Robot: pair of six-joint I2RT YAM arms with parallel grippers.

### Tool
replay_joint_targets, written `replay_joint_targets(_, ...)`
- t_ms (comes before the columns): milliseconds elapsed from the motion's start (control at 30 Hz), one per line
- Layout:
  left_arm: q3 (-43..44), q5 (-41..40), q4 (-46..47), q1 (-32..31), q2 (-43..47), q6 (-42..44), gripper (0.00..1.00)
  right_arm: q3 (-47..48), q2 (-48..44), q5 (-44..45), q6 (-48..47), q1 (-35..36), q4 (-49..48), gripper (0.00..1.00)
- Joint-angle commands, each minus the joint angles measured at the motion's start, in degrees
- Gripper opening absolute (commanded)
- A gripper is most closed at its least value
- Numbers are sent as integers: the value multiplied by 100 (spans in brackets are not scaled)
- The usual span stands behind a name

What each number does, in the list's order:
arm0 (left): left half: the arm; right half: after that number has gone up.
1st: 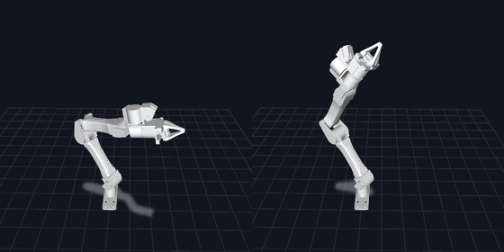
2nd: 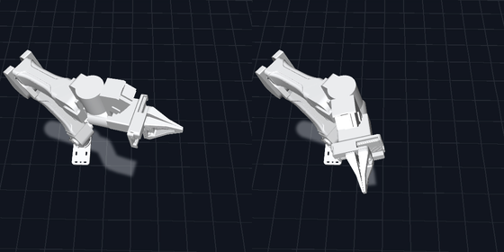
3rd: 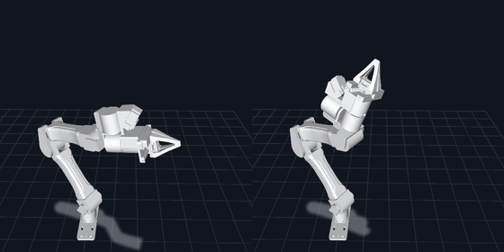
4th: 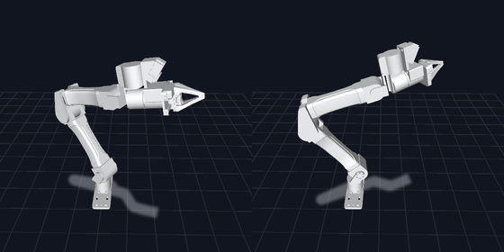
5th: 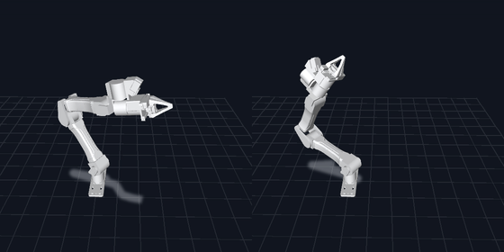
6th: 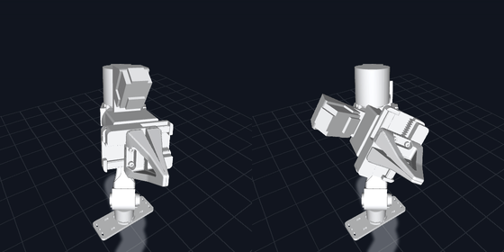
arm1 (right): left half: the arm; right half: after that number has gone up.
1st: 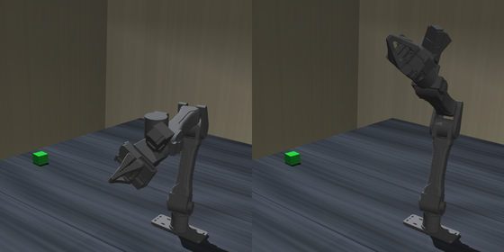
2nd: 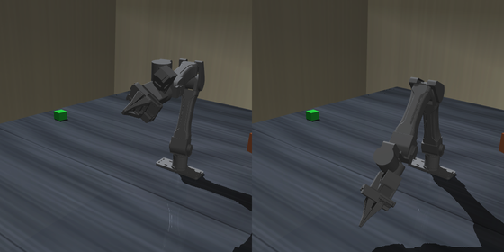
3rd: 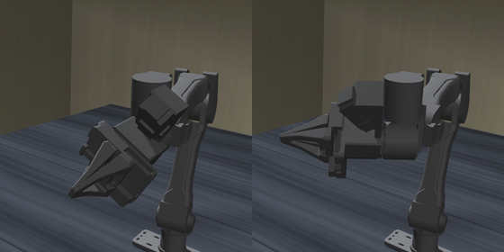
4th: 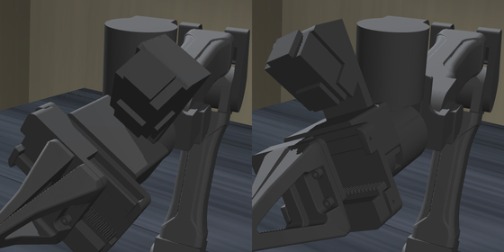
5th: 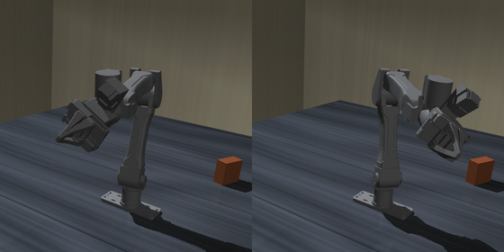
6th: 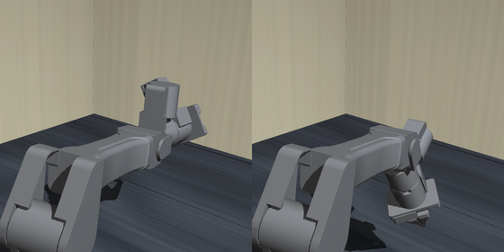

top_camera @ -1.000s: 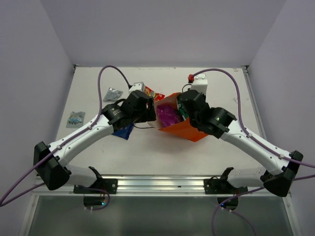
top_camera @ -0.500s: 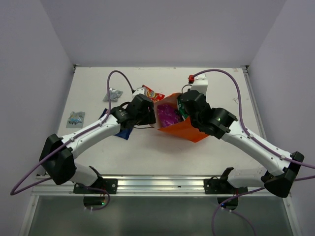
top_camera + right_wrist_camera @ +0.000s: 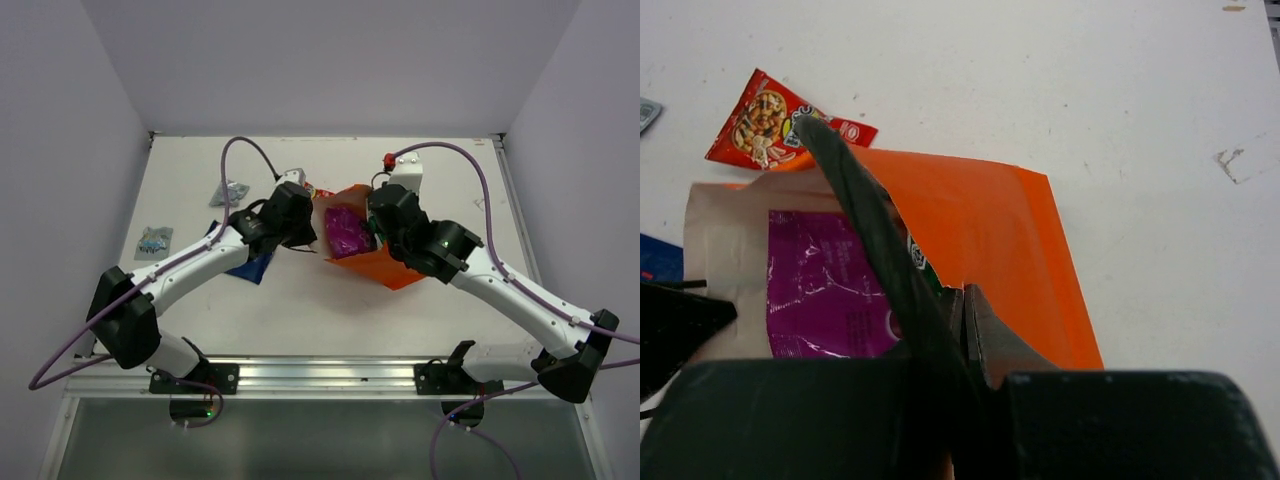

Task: Place the snacks into the paper bag
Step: Adjust the paper bag at the center of the board.

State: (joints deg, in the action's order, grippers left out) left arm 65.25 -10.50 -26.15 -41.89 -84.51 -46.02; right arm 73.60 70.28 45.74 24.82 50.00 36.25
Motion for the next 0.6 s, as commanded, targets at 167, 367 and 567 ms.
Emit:
replay_joint_targets(167,2518,390,-628,-100,-188,857,0,-100,-278,120,32,-139,5,0)
replay_joint_targets(367,3203,532,-1226,-56,-882,1130,0,-66,-278,-354,216,-359,216,0)
replay_joint_targets(567,3705,-20,-1762,-65,-1173,1499,0,31,-243,-565,164,-359,190,0)
